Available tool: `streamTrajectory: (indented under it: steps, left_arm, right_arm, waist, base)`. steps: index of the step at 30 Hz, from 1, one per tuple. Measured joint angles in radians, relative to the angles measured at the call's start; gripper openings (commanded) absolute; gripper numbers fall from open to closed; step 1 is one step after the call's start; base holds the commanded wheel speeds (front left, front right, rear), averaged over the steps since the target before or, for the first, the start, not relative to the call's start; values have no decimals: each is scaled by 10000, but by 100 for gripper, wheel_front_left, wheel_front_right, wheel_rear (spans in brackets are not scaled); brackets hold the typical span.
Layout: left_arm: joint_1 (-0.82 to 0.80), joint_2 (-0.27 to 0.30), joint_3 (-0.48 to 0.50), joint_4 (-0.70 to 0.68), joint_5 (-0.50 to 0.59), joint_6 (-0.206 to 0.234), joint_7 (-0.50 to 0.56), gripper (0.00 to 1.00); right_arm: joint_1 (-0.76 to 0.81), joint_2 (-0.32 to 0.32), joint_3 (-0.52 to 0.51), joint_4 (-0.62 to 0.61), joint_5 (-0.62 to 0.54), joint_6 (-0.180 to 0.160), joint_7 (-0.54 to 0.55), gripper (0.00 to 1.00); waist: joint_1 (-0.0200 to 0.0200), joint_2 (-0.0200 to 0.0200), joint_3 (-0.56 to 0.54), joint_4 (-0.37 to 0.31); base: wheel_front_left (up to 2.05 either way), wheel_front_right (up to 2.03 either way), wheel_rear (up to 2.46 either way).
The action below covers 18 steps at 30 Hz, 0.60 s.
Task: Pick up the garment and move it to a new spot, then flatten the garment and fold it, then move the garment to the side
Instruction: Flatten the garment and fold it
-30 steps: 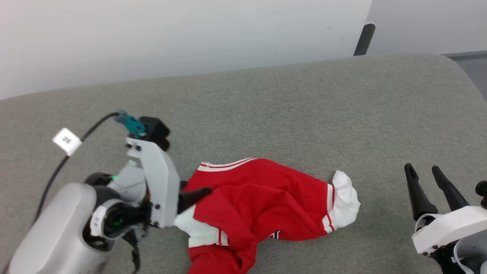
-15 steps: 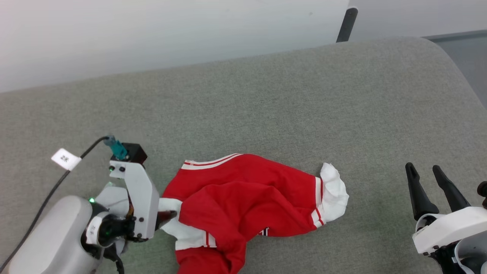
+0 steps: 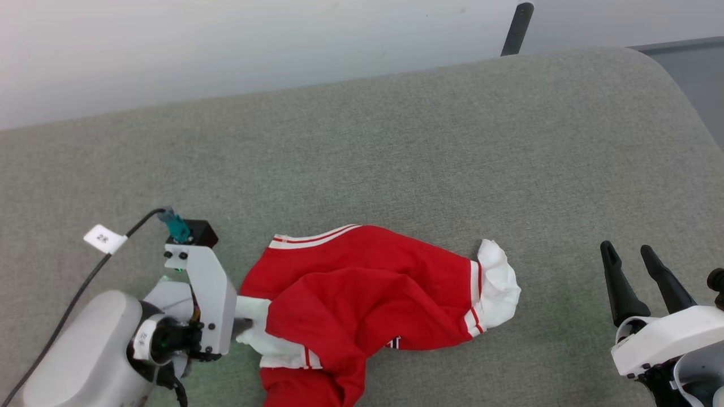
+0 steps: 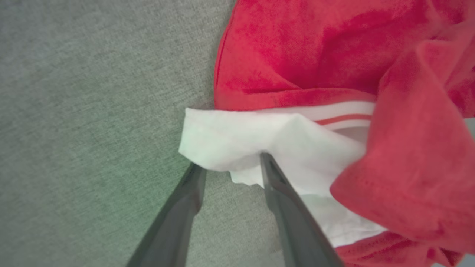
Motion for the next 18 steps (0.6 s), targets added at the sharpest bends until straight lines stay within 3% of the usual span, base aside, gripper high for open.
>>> streamTrajectory:
  steps: [10, 18]
  left_arm:
    - [-205, 84, -40, -205, -128, -98, 330, 0]
    - [-282, 936, 86, -740, 94, 142, 732, 0]
  right_arm:
    - [10, 12, -50, 50, -21, 0, 6, 100]
    - [118, 8, -205, 69, -88, 0, 94, 100]
  waist:
    - [0, 0, -132, 194]
    - [0, 0, -318, 477]
  base:
    - [0, 0, 0]
    - [0, 0, 0]
